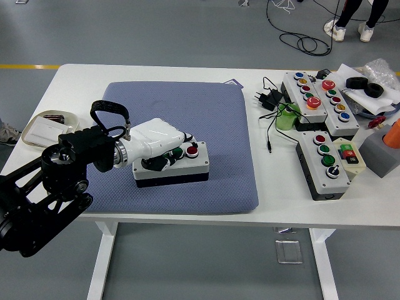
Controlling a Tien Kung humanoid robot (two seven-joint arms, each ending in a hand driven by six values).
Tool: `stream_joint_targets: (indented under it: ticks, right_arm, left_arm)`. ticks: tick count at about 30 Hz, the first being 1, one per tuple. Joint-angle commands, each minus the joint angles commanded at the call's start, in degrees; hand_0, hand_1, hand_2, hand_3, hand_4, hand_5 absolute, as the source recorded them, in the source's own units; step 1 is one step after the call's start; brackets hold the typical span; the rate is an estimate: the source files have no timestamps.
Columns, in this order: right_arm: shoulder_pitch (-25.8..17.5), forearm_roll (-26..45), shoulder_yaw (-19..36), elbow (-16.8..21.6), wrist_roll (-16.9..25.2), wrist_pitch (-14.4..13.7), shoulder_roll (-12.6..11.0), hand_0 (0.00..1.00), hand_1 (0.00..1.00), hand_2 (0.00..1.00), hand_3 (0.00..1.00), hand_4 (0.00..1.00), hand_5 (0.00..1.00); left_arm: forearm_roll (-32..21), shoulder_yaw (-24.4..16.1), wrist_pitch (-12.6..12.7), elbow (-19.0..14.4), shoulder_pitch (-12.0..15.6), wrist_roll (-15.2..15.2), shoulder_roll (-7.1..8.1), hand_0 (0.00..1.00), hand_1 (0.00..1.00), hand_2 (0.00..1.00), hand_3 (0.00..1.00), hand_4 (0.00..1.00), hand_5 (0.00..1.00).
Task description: Pick up the button,place it on the desk,press the button,press the button
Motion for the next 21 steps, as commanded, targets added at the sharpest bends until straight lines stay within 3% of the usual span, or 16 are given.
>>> stream_joint_targets:
  ticks: [11, 17, 21]
  right_arm:
    - [0.17, 0.09, -0.02, 0.00, 0.01, -0.04, 0.01, 0.631, 0.439, 0.617, 0.565, 0.312, 0.225]
    - [0.24, 0.03, -0.02, 0.00, 0.03, -0.02, -0.03, 0.631, 0.439, 0.616, 0.565, 0.313, 0.225]
    - [0.22, 0.04, -0.01, 0.00, 0.02, -0.03, -0.02, 0.632, 0.439, 0.617, 0.565, 0.313, 0.225]
  left_arm:
    - [0.00, 1.66, -1.84, 4.30, -0.84, 0.29, -0.92, 0.046, 0.002, 0.033, 0.819, 0.248, 0.002]
    - [0.00, 2.29, -3.55, 5.00, -1.16, 0.59, -0.87, 0.046, 0.002, 0.034, 0.821, 0.249, 0.002]
    - [0.00, 1.66, -3.04, 4.61, -0.99, 0.54, -0.74, 0.048, 0.002, 0.035, 0.822, 0.253, 0.002]
